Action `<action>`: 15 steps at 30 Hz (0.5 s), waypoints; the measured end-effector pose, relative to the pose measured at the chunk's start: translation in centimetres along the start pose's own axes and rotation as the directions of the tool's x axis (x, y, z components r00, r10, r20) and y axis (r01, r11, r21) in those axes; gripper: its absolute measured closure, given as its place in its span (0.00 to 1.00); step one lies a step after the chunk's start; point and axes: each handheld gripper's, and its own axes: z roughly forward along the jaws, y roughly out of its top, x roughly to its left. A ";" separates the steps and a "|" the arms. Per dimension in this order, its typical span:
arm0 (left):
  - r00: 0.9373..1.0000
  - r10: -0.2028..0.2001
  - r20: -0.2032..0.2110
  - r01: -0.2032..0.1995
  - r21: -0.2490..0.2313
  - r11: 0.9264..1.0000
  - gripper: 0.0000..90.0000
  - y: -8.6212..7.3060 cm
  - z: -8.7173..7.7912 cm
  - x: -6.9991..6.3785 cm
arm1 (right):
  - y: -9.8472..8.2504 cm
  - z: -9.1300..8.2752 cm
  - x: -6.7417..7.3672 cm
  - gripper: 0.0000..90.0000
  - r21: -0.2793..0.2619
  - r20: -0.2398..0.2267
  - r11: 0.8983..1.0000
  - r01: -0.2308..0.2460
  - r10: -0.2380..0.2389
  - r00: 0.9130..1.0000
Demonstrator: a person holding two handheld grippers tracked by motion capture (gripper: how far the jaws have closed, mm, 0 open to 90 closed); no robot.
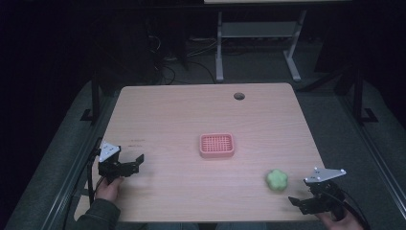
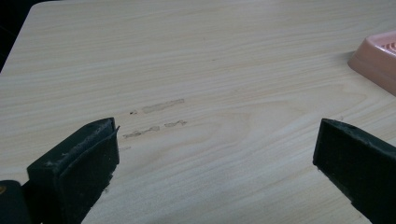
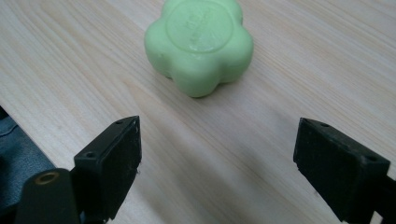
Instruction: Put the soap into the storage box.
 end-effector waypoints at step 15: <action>1.000 0.021 0.001 -0.021 0.016 1.000 0.00 0.0 0.2 -0.3 | 2.0 0.7 0.7 0.16 0.025 -0.006 0.999 0.041 -0.041 0.999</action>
